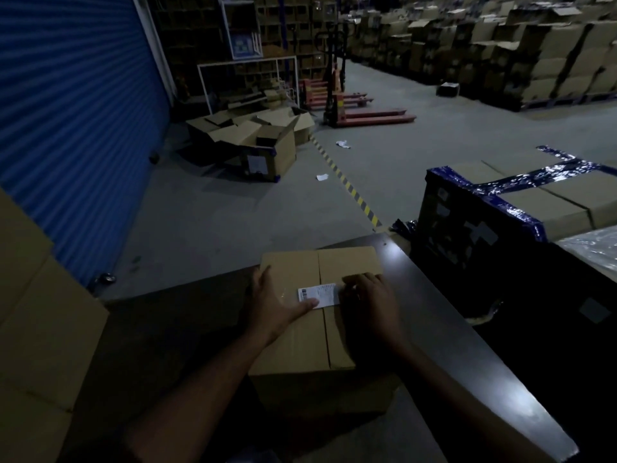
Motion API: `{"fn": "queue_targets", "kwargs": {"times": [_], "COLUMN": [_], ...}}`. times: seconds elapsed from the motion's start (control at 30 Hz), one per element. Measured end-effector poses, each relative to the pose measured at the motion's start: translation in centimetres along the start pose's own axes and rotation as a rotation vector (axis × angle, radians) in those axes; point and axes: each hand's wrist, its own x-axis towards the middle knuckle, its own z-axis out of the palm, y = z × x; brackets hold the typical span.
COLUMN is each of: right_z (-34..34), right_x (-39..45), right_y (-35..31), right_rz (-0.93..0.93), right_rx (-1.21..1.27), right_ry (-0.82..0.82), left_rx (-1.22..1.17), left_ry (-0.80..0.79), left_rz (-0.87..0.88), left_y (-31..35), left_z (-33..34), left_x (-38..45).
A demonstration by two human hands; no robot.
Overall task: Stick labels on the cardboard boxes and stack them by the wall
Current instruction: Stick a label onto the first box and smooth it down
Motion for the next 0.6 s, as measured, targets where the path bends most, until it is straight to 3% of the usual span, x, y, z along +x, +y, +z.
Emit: {"fn": "queue_targets", "kwargs": {"times": [0.27,0.47,0.6], "right_z": [0.2,0.1,1.1], "right_x": [0.4,0.2,-0.1], "right_y": [-0.3,0.3,0.2], "right_rz": [-0.088,0.069,0.037], "right_rx": [-0.132,0.093,0.073], "right_ry": [-0.109,-0.097,-0.093], "left_rx": [0.017,0.063,0.065], "left_ry": [0.029,0.028,0.02], "left_rz": [0.0,-0.007,-0.02], "left_y": [-0.7,-0.3,-0.3], "left_z": [0.8,0.7,0.6], "left_x": [0.7,0.3,0.3]}}
